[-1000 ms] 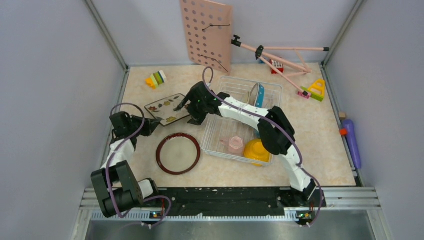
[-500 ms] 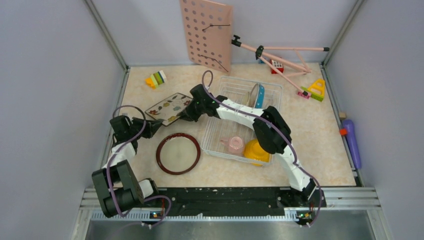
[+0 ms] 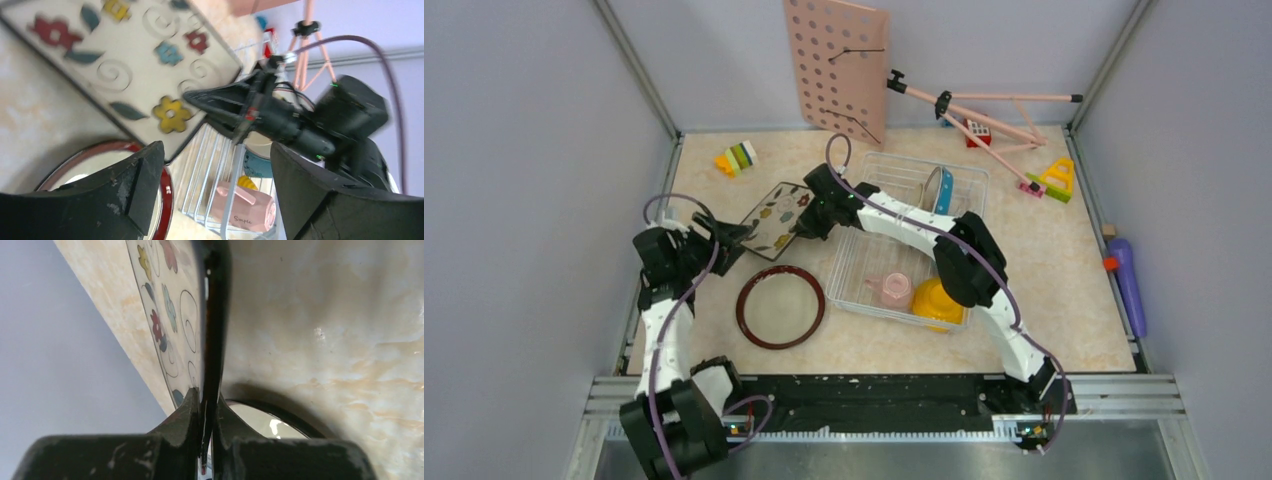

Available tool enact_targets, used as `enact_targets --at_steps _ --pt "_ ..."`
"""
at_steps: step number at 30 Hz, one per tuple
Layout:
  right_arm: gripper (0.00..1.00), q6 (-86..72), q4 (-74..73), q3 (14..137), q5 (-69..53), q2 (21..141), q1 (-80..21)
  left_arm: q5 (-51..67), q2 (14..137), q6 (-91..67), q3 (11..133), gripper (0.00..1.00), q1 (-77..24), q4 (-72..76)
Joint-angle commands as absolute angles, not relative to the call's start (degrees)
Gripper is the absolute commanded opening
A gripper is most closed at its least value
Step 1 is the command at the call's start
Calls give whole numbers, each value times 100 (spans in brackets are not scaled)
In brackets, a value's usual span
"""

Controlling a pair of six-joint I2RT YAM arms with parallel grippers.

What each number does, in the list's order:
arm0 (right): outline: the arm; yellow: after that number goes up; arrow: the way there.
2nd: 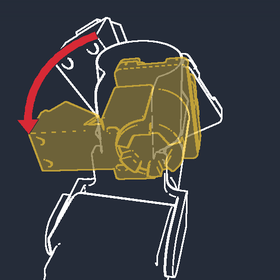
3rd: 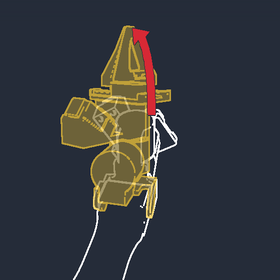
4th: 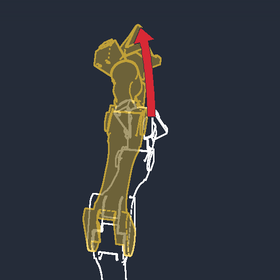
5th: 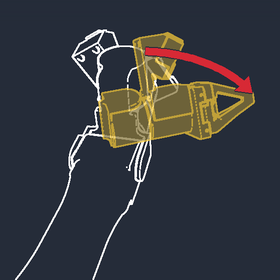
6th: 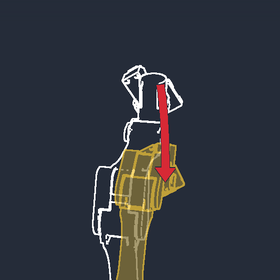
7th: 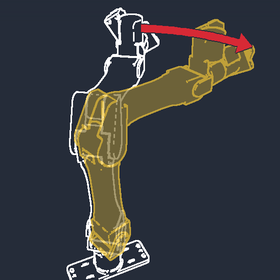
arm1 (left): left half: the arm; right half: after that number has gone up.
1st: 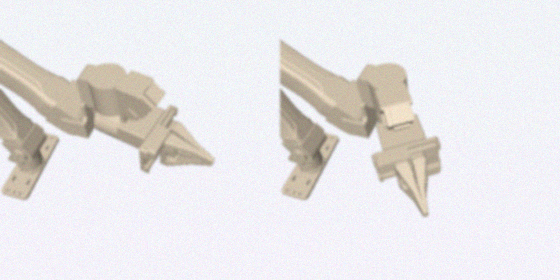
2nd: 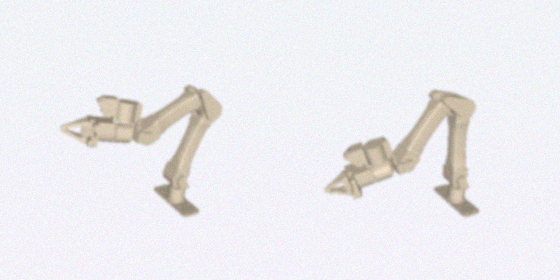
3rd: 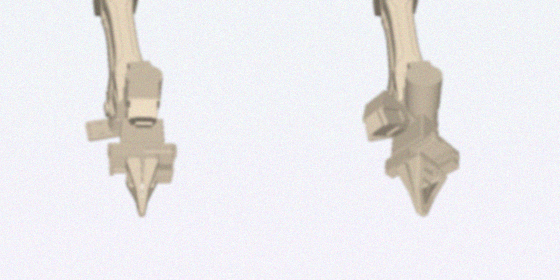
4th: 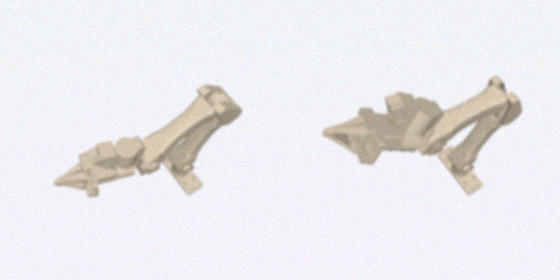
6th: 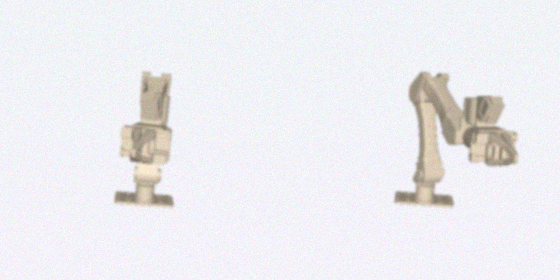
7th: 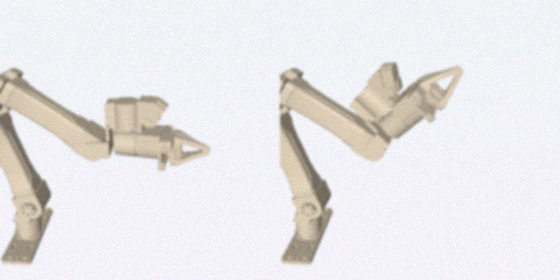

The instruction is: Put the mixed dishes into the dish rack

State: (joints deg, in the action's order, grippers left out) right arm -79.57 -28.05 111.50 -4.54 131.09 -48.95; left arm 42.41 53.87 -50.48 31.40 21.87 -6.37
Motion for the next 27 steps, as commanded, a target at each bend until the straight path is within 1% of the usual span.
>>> enact_targets --at_steps 1,4,7,9,12,17,19,21,27 --pt "0 -7549 -2539 11708 -27 12300 -4871 4066 4399 -3789 3791 84 2087 -1150" --pt "0 -7434 -2535 11752 -26 12097 -4841 3473 3913 -3545 3774 85 1608 -1143" --pt "0 -7185 -2776 12136 -54 12026 -4810 2796 3626 -3249 3706 85 1115 -906" --pt "0 -6983 -3018 12480 -64 11996 -4799 2390 3580 -3003 3767 84 820 -844" --pt "0 -6695 -3204 12759 -43 11821 -4791 2177 3697 -2694 3876 81 585 -642" --pt "0 -6368 -3385 12602 261 11289 -4788 2321 3776 -2297 3896 78 364 -66" --pt "0 -6290 -3406 12456 333 11063 -4770 2424 3786 -1929 3904 78 190 106" --pt "0 -6247 -3452 12338 327 10854 -4711 2782 3824 -1340 3941 77 32 155" --pt "0 -6118 -3969 12217 221 10454 -4487 3184 3911 13 4237 77 -905 -112"
